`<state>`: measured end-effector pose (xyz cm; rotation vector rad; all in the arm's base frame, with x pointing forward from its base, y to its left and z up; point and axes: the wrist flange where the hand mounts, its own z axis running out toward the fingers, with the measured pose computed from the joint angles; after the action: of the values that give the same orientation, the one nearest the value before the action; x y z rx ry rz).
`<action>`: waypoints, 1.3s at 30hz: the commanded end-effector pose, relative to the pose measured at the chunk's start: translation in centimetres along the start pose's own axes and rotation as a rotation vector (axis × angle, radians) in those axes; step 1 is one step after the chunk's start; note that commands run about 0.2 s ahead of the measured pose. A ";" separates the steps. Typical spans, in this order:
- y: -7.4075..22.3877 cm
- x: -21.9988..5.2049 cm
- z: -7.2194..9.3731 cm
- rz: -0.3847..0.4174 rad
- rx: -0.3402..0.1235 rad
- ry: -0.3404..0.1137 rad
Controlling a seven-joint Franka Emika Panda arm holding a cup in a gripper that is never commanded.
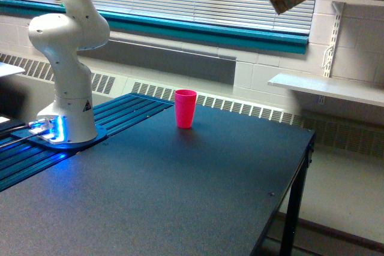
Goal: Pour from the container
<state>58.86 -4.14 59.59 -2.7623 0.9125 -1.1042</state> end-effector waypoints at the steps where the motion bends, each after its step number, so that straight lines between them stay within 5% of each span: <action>1: 0.5 -1.8 3.3 -0.007 -0.032 -0.060; 23: -0.2 -2.7 1.2 -0.033 -0.030 -0.051; 39: -0.2 -5.6 -3.0 -0.090 -0.032 -0.022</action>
<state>55.16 -2.07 57.66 -2.8563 0.8542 -1.0580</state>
